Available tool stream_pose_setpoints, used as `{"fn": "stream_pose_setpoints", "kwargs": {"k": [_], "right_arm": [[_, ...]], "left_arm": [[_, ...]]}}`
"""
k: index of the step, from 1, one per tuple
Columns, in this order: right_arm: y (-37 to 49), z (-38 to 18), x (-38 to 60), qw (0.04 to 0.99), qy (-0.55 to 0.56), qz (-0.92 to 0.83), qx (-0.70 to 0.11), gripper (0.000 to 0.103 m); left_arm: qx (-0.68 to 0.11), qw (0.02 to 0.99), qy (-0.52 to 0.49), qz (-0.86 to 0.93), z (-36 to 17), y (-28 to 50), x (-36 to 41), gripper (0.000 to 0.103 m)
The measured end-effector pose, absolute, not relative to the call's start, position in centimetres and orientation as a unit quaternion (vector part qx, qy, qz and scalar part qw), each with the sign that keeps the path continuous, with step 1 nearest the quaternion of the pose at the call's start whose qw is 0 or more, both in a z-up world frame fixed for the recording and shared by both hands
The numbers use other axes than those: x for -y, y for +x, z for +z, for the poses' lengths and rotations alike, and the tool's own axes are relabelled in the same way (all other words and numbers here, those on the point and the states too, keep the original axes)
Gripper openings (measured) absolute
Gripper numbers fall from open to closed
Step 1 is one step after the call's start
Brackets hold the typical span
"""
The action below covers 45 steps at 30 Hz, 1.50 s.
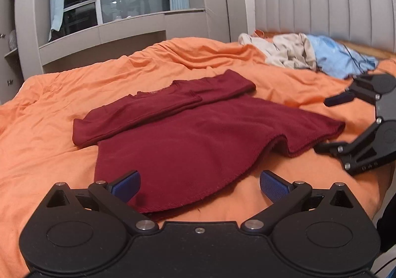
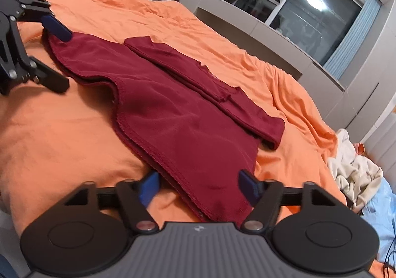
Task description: Fold small clothes
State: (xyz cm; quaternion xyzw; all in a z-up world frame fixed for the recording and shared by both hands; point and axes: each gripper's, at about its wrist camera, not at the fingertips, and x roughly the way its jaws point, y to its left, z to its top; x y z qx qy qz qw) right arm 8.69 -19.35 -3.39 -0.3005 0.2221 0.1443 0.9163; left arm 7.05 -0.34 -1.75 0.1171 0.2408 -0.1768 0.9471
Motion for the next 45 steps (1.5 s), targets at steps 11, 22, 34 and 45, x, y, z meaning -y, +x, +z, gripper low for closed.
{"fn": "stream_pose_setpoints", "kwargs": {"k": [11, 22, 34, 45], "right_arm": [[8.4, 0.0, 20.9, 0.954, -0.228, 0.113, -0.158, 0.008], [8.3, 1.7, 22.4, 0.962, -0.207, 0.108, -0.138, 0.008], [9.2, -1.3, 21.2, 0.933, -0.263, 0.111, -0.220, 0.014], [8.8, -4.3, 20.9, 0.911, -0.327, 0.085, -0.237, 0.033]], "left_arm": [[-0.237, 0.946, 0.159, -0.157, -2.5, 7.6, 1.8, 0.102], [-0.214, 0.952, 0.196, -0.100, -2.6, 8.1, 2.7, 0.088], [-0.198, 0.967, 0.161, -0.028, -1.2, 7.9, -0.3, 0.072], [-0.195, 0.966, 0.170, 0.006, -1.3, 7.1, -0.5, 0.072]]}}
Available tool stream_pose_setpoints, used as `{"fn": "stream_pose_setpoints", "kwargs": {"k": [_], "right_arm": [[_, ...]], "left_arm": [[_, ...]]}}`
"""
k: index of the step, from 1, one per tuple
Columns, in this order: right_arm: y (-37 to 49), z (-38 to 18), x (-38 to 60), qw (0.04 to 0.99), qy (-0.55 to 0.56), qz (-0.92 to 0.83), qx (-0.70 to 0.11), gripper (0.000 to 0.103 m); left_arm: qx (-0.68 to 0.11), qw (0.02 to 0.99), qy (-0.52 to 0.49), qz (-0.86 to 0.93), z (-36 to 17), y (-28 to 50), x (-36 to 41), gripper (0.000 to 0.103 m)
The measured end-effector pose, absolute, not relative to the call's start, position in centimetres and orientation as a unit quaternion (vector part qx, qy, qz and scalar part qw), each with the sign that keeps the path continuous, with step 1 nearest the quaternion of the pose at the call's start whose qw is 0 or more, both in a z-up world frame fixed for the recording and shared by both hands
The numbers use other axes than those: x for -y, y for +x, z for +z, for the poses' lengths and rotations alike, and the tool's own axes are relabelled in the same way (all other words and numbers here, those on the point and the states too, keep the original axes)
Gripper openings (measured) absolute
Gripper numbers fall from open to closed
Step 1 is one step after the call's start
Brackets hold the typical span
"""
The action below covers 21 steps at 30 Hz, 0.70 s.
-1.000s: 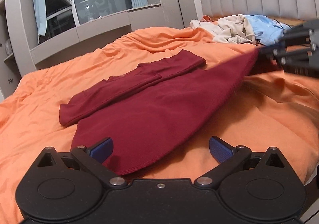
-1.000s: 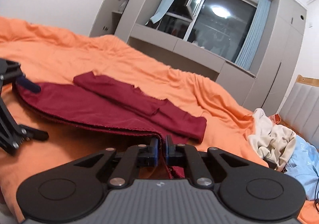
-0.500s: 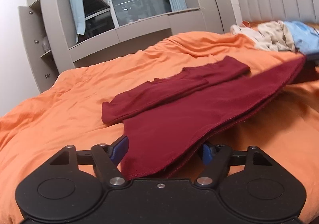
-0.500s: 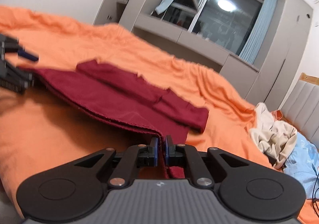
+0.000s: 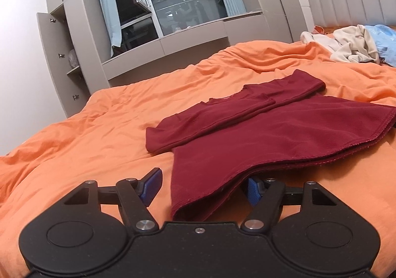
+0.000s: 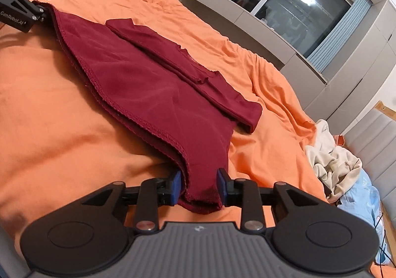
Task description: Fold small clothes
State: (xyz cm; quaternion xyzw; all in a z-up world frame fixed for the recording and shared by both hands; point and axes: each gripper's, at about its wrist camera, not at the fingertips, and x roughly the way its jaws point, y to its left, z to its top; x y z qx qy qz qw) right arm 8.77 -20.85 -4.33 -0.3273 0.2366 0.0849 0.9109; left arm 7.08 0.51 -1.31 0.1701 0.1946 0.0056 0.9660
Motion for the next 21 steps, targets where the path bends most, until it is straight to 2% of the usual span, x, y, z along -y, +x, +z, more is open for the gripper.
{"fn": "stream_pose_setpoints", "kwargs": {"k": [2, 4, 7, 8, 10, 13, 21], "right_arm": [[8.6, -4.3, 20.9, 0.911, -0.329, 0.087, -0.234, 0.026], [8.5, -4.3, 20.7, 0.910, -0.335, 0.089, -0.229, 0.019], [8.2, -4.5, 20.4, 0.907, -0.351, 0.086, -0.216, 0.007], [8.1, -4.4, 20.4, 0.907, -0.355, 0.084, -0.210, 0.007], [7.7, -4.3, 20.2, 0.908, -0.366, 0.075, -0.188, 0.006], [7.0, -3.5, 20.1, 0.915, -0.376, 0.055, -0.138, 0.005], [4.9, -0.6, 20.7, 0.931, -0.362, 0.010, -0.039, 0.005]], "left_arm": [[-0.192, 0.967, 0.170, 0.004, -1.3, 6.9, -0.5, 0.067], [-0.191, 0.967, 0.170, -0.005, -1.3, 6.8, -0.5, 0.050], [-0.193, 0.966, 0.169, -0.019, -1.3, 6.6, -0.5, 0.033], [-0.193, 0.967, 0.168, -0.021, -1.3, 6.6, -0.5, 0.030], [-0.190, 0.968, 0.160, -0.028, -1.2, 6.6, -0.6, 0.015], [-0.167, 0.974, 0.151, -0.024, -0.8, 6.1, -0.7, 0.007], [-0.072, 0.990, 0.124, 0.001, 2.1, 3.9, -0.9, 0.005]]}}
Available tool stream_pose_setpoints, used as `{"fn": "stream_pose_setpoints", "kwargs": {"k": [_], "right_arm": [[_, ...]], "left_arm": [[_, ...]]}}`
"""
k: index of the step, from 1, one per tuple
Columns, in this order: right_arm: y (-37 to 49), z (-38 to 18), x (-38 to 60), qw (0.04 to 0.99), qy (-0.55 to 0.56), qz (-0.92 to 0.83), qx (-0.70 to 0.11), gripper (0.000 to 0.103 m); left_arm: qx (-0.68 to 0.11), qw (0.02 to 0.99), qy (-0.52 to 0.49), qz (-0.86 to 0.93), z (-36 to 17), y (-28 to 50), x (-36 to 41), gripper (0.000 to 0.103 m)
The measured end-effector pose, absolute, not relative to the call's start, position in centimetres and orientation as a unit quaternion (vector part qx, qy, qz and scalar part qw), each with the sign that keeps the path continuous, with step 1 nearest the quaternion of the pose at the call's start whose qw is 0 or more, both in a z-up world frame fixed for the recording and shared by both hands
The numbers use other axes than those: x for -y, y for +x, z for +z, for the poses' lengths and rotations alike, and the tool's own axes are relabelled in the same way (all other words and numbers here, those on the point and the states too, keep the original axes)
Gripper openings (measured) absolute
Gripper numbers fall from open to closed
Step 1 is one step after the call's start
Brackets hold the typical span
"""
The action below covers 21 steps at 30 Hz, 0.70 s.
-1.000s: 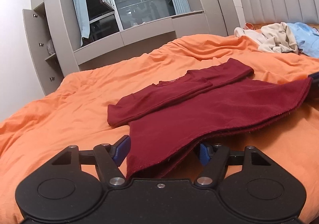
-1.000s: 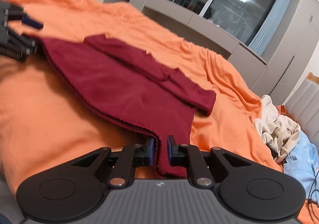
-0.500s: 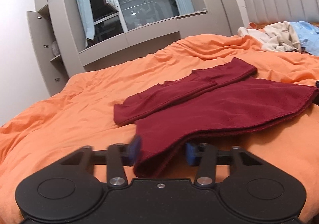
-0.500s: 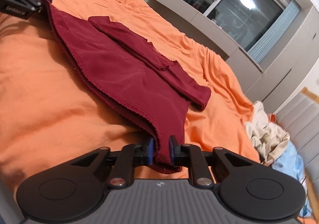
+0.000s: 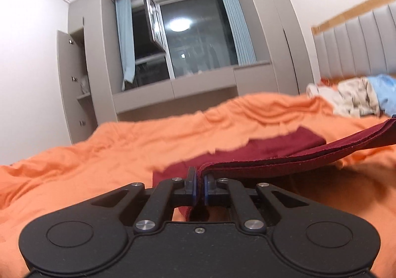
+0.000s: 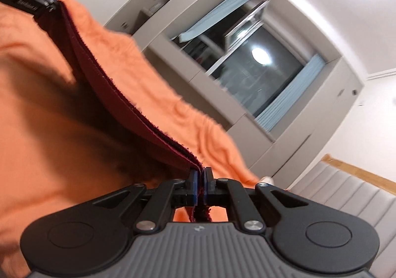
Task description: Fold small clothes
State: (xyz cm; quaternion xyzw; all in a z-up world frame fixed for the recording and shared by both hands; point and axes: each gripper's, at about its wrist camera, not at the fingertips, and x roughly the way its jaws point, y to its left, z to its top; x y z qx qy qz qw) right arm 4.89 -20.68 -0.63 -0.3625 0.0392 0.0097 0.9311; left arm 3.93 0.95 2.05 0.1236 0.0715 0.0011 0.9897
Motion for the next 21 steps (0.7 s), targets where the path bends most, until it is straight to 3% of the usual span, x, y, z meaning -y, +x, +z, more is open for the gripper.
{"fn": "stream_pose_setpoints", "kwargs": {"k": [21], "right_arm": [[-5.6, 9.7, 23.4, 0.958, -0.270, -0.019, 0.089, 0.005]], "left_arm": [[0.025, 0.989, 0.132, -0.066, 12.7, -8.6, -1.0, 0.005]]}}
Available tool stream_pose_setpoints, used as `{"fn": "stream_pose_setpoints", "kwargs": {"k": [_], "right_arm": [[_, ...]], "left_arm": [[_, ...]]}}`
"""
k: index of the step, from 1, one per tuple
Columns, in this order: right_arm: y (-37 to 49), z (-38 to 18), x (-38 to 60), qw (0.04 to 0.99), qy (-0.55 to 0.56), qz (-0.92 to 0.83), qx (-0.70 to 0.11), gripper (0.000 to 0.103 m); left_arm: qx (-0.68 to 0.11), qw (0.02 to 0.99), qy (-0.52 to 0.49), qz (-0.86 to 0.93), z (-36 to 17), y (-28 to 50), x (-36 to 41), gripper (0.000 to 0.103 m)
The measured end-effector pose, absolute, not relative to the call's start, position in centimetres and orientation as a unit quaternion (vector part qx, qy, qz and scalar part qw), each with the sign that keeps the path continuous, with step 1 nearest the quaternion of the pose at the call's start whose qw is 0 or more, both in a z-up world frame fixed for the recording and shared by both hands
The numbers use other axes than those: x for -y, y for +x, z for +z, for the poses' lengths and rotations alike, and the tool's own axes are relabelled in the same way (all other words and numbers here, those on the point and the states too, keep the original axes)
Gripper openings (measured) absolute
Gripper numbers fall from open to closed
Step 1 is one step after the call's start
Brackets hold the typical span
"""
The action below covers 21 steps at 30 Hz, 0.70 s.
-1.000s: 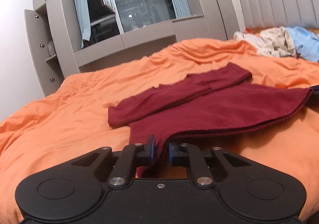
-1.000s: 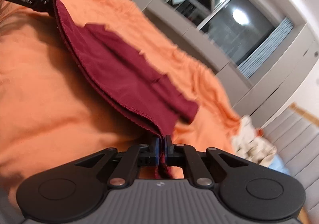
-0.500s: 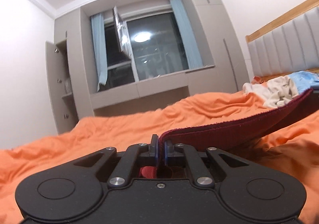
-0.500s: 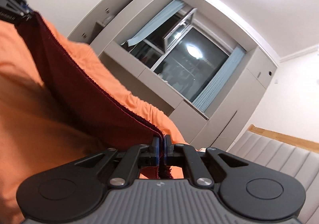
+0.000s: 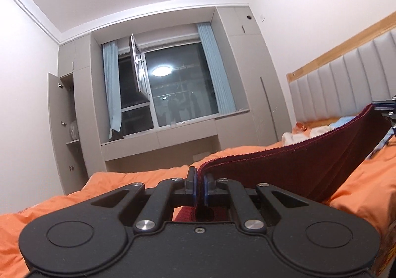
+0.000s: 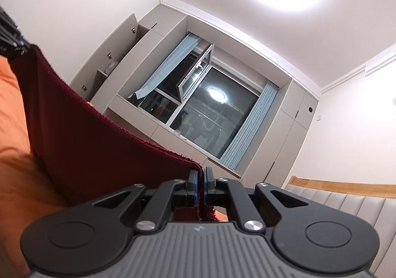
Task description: Fold small clothes
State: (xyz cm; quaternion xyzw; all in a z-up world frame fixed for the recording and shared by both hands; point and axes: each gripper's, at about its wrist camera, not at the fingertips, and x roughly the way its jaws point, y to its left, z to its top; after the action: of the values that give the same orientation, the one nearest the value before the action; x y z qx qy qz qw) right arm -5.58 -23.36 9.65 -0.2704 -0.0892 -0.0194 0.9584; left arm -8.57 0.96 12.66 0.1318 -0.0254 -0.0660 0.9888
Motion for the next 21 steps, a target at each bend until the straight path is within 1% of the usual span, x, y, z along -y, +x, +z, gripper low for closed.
{"fn": "stream_pose_setpoints", "kwargs": {"k": [6, 10, 13, 16, 21], "right_arm": [[-2.4, 10.2, 23.5, 0.956, -0.275, -0.024, 0.095, 0.005], [1.8, 10.5, 23.2, 0.958, -0.271, -0.026, 0.093, 0.005], [5.5, 10.8, 23.1, 0.960, -0.264, -0.028, 0.093, 0.005], [10.3, 10.7, 22.9, 0.961, -0.266, -0.019, 0.072, 0.005], [17.7, 9.4, 22.2, 0.957, -0.286, -0.011, 0.035, 0.005]], "left_arm": [[0.020, 0.990, 0.124, -0.071, 13.2, -7.2, -1.0, 0.005], [0.014, 0.989, 0.132, -0.066, 13.3, -4.6, -0.9, 0.006], [0.008, 0.988, 0.140, -0.060, 13.9, -0.9, -0.8, 0.006], [-0.001, 0.987, 0.155, -0.050, 14.3, 3.5, -0.6, 0.006], [-0.042, 0.985, 0.162, -0.044, 13.5, 11.3, -1.3, 0.006]]}}
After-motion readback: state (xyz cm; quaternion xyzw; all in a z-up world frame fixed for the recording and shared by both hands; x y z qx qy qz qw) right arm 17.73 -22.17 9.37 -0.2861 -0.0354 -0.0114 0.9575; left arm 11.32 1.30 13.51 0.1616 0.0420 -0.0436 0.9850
